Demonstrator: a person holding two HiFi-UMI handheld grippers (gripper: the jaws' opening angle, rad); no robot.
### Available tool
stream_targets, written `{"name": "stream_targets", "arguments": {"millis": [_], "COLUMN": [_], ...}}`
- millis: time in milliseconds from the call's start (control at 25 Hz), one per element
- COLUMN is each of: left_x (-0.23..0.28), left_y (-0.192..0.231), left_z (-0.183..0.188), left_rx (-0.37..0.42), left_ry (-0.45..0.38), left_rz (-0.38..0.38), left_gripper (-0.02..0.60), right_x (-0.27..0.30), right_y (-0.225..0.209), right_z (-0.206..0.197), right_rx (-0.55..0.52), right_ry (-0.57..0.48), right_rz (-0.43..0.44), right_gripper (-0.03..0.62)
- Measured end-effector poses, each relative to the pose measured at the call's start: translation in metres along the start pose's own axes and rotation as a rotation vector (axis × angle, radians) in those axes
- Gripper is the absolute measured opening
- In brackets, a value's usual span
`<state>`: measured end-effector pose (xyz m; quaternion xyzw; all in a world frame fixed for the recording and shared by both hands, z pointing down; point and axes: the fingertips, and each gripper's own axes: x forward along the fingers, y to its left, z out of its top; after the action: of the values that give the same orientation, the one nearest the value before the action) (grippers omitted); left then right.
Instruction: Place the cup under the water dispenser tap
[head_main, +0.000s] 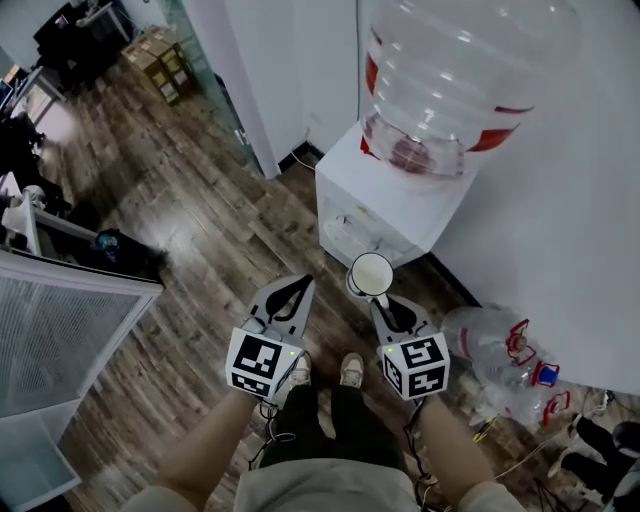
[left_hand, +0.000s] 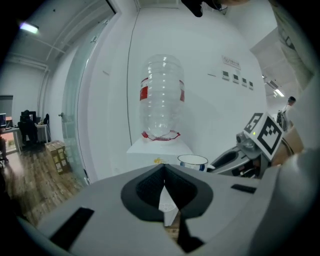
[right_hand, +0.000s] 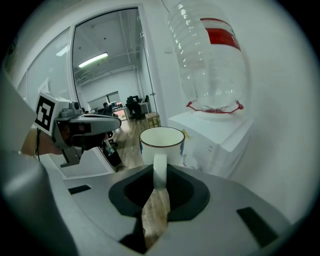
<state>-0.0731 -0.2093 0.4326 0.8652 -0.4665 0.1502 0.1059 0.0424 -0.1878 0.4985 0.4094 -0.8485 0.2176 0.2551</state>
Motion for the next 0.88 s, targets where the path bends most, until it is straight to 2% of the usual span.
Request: {"name": "stream_targets", "arguments": {"millis": [160,880], "left_x": [0.025,0.135], "left_y": [0.006,0.037], "left_z": [-0.03,-0.195], "left_rx": [-0.027,-0.098], "left_ry": [-0.014,0.093], "left_rz": [0.008,-0.003], "left_gripper": [0.006,0.006], "right_x": [0.038,0.186], "right_y": [-0.013,-0.075], "right_z": [-0.033,-0.163], "right_rx": [-0.01,0.039], "right_ry": [0.024,0.112], "right_rz": [-0.001,-0.065], "right_gripper": [0.066,0.066]}}
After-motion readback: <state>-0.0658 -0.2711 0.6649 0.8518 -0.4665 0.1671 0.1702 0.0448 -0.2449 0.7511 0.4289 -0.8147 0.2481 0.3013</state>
